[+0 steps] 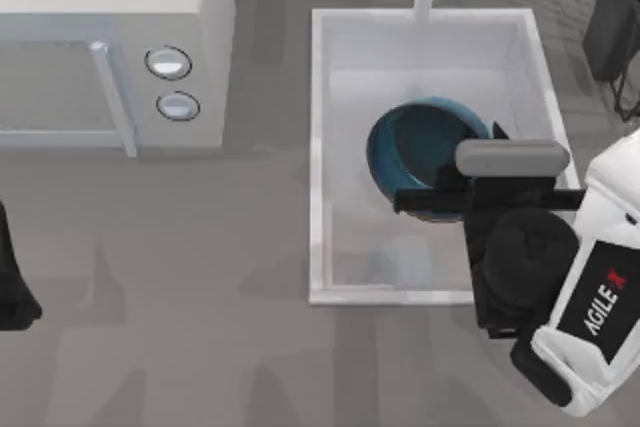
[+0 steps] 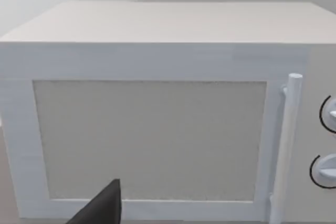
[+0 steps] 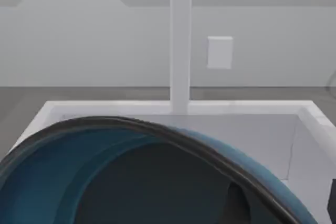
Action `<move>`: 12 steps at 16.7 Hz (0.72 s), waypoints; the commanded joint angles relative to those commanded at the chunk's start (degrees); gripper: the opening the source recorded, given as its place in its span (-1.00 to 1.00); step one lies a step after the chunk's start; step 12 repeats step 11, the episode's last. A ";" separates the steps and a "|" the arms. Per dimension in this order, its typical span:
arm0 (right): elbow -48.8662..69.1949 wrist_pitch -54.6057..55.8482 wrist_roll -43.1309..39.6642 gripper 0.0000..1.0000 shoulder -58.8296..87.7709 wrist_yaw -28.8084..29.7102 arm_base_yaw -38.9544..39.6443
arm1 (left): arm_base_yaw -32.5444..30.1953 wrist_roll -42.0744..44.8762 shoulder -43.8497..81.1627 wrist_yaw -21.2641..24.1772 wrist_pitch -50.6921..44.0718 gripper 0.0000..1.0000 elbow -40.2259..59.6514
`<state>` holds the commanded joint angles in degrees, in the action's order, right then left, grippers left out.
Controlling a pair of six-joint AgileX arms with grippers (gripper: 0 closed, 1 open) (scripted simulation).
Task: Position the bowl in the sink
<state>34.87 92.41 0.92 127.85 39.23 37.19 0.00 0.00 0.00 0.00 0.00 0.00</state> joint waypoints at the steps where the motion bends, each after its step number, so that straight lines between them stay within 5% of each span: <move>1: 0.00 0.00 0.00 0.36 0.00 0.00 0.00 | 0.00 0.00 0.00 0.00 0.00 1.00 0.00; 5: 0.00 0.00 0.00 0.96 0.00 0.00 0.00 | 0.00 0.00 0.00 0.00 0.00 1.00 0.00; 12: 0.00 0.00 0.00 1.00 0.00 0.00 0.00 | 0.00 0.00 0.00 0.00 0.00 1.00 0.00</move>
